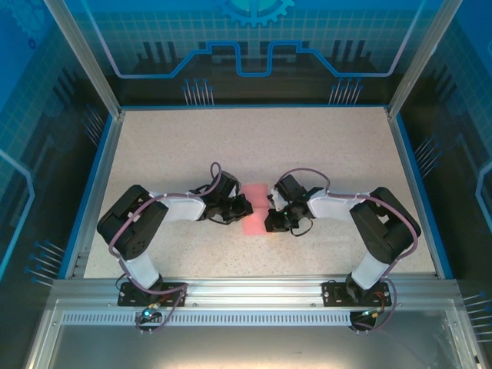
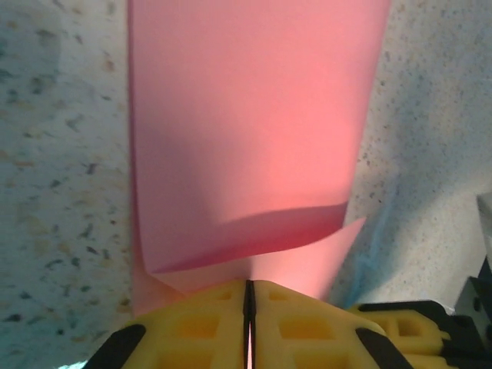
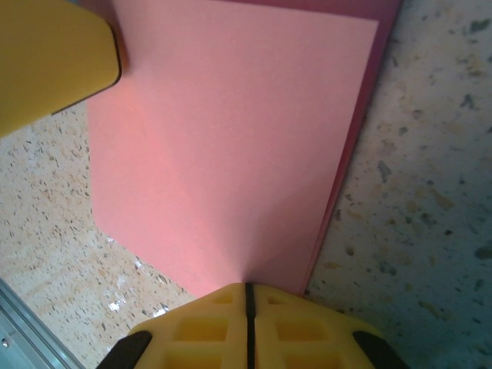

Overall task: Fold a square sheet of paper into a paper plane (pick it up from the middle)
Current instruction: Fold the triangle a second time at the center of the table.

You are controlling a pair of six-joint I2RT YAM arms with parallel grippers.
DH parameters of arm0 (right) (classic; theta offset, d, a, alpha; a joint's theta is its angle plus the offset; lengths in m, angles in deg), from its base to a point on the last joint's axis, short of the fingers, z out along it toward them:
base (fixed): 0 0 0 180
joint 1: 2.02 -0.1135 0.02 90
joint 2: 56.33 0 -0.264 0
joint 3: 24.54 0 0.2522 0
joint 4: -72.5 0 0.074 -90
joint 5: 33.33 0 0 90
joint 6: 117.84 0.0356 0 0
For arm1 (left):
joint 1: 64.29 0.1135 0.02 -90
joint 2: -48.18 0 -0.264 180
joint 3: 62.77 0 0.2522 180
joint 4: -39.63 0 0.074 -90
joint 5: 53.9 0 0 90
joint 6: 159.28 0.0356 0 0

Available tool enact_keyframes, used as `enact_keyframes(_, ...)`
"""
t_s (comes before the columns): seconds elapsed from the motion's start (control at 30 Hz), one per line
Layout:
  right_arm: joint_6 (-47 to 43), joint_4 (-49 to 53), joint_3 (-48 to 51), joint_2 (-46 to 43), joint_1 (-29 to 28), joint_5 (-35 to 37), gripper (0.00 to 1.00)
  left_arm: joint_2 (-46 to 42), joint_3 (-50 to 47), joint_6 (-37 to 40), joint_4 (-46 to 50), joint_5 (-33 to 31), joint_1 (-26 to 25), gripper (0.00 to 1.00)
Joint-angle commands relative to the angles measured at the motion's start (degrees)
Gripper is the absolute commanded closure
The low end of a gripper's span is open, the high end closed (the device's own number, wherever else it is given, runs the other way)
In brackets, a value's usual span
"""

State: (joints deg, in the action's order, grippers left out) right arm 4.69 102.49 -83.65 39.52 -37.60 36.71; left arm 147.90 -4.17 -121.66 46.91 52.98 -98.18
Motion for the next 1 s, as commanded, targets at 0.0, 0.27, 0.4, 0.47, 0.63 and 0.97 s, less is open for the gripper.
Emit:
enact_keyframes(0.0,-0.1,8.5,2.9,0.2,0.6,3.7,0.91,1.3,-0.4,0.4,0.4,-2.3,0.6,0.89)
enact_keyframes(0.27,-0.3,3.3,-3.1,-4.4,0.4,-2.1,0.89,2.7,-1.2,-0.9,0.3,-1.8,0.6,0.94)
enact_keyframes(0.4,-0.2,2.7,-7.8,-0.2,-0.6,-2.4,0.89,2.7,-1.1,-1.0,0.8,-1.8,0.6,0.94)
enact_keyframes(0.47,0.0,2.7,-9.8,2.5,-1.1,-2.0,0.89,2.8,-1.1,-1.1,1.0,-1.7,0.6,0.94)
enact_keyframes(0.63,-0.1,2.7,-13.5,8.7,-2.3,-2.2,0.89,3.1,-0.8,-1.7,1.3,-1.7,0.6,0.94)
enact_keyframes(0.97,-1.2,5.1,-9.5,9.9,-2.5,-1.2,0.90,3.4,-0.6,-1.7,2.4,-2.6,0.6,0.95)
